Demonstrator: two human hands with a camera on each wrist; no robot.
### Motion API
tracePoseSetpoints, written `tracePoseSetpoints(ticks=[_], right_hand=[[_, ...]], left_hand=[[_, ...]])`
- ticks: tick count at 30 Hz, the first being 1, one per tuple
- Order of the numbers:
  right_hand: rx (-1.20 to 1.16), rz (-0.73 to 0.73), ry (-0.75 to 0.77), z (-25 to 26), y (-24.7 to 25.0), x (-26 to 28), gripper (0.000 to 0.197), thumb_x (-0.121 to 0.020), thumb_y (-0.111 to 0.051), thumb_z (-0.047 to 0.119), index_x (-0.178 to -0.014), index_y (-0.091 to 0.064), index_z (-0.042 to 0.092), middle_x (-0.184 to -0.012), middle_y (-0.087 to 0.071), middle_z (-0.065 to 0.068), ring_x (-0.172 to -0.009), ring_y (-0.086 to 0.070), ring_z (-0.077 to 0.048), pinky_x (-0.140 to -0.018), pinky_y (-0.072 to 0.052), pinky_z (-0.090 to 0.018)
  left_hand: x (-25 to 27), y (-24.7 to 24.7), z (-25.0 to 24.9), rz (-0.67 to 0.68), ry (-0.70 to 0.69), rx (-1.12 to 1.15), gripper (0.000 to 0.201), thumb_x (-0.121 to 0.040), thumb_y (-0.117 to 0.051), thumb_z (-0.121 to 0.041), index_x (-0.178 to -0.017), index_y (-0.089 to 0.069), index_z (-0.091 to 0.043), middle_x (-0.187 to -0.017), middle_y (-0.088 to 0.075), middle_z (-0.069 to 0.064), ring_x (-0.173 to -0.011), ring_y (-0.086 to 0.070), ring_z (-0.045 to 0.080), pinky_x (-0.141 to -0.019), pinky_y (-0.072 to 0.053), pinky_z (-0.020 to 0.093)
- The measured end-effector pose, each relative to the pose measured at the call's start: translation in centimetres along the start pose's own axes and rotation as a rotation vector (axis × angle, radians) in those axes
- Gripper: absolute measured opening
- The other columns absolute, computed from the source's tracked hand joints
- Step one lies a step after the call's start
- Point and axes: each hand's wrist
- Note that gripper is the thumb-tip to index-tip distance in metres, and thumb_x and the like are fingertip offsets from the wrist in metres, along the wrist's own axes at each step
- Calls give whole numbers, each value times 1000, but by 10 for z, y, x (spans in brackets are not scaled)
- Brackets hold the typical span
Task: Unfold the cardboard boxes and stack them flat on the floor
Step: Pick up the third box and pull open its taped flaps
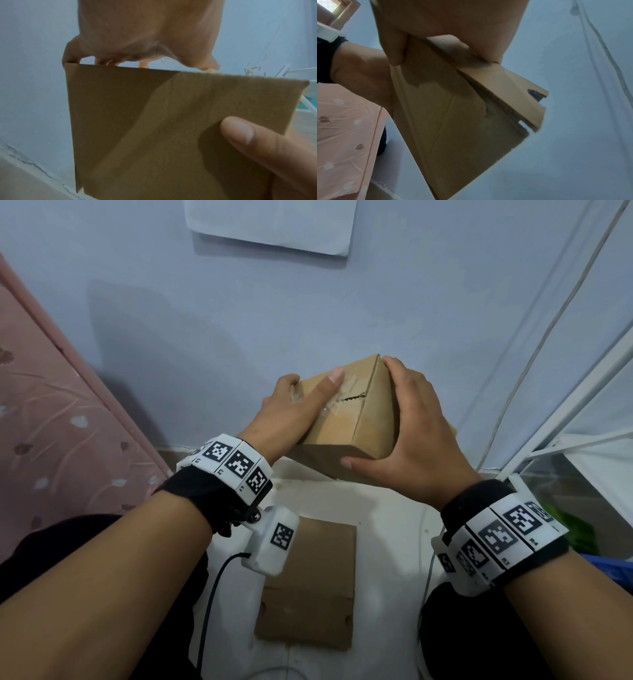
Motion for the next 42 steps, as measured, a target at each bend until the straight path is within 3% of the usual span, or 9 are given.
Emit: tracePoseSetpoints(ticks=[7, 12, 16, 20, 27, 35, 37, 40, 42], right_hand=[[-9, 31, -22, -4, 0, -1, 128, -55, -89, 56, -156, -19, 20, -145, -37, 4, -132, -35, -14, -112, -36, -44], [-1, 35, -25, -6, -1, -2, 127, -55, -89, 56, -155, -19, 21, -145, -37, 4, -132, -35, -15, -112, -35, -42], [174, 50, 98, -7, -12, -2, 119, -60, -79, 65, -155, -28, 14, -147, -42, -1, -133, -38, -20, -114, -29, -41], [219, 57, 81, -9, -13, -5, 120, -58, -67, 74, -154, -27, 15, -146, -43, -2, -132, -38, -21, -111, -27, -39], [240, 53, 11, -9, -7, -8, 124, -52, -57, 77, -155, -25, 16, -146, -42, 0, -131, -38, -21, -111, -27, -40], [192, 56, 11, -7, -9, -5, 123, -53, -63, 75, -155, -23, 19, -146, -40, 3, -131, -36, -17, -112, -28, -38], [156, 52, -2, -7, -8, -5, 124, -53, -69, 72, -156, -22, 20, -147, -39, 3, -132, -35, -18, -114, -29, -39], [120, 34, -13, -6, -7, -6, 125, -55, -79, 64, -156, -22, 19, -147, -38, 2, -133, -35, -18, -115, -30, -41], [118, 23, -12, -6, -7, -6, 125, -56, -82, 61, -156, -22, 17, -148, -38, 2, -133, -35, -18, -114, -31, -41]], left_hand=[[-4, -3, 2, -63, -31, -84, 91, -81, -45, -86, -154, -34, -31, -158, -39, 2, -139, -44, 24, -114, -38, 43], [-4, -7, 8, -109, -53, -105, 108, -63, -30, -101, -147, -41, -33, -149, -49, 2, -137, -47, 25, -114, -38, 50], [-3, -12, 4, -344, -257, -50, 69, -89, -43, -78, -101, -68, -15, -93, -67, -1, -89, -63, 17, -89, -51, 39], [-3, -2, -1, -391, -385, 88, 68, -100, -54, -54, -55, -57, -2, -48, -58, 5, -46, -53, 17, -62, -48, 31], [-3, 5, -1, -296, -382, 157, 62, -98, -63, -43, -74, -60, 14, -45, -56, -10, -42, -46, 6, -50, -40, 12], [-2, 2, -3, -251, -277, 112, 42, -108, -40, -40, -82, -59, -14, -55, -55, 3, -43, -47, 6, -43, -35, 13], [-3, 1, -2, -257, -273, 75, 37, -108, -40, -35, -85, -61, -15, -61, -61, 1, -50, -54, 5, -52, -41, 17], [-7, 0, 1, -230, -298, 97, 18, -104, -49, -14, -111, -65, -15, -98, -69, -2, -80, -65, 6, -81, -53, 26], [-6, -1, 1, -198, -318, 50, 21, -100, -60, -18, -120, -64, -17, -109, -65, -5, -85, -60, 2, -80, -49, 18]])
Point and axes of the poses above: each hand's wrist, its own x-axis away from the middle knuckle, its own y-axis out of the back of the hand, z = x × y
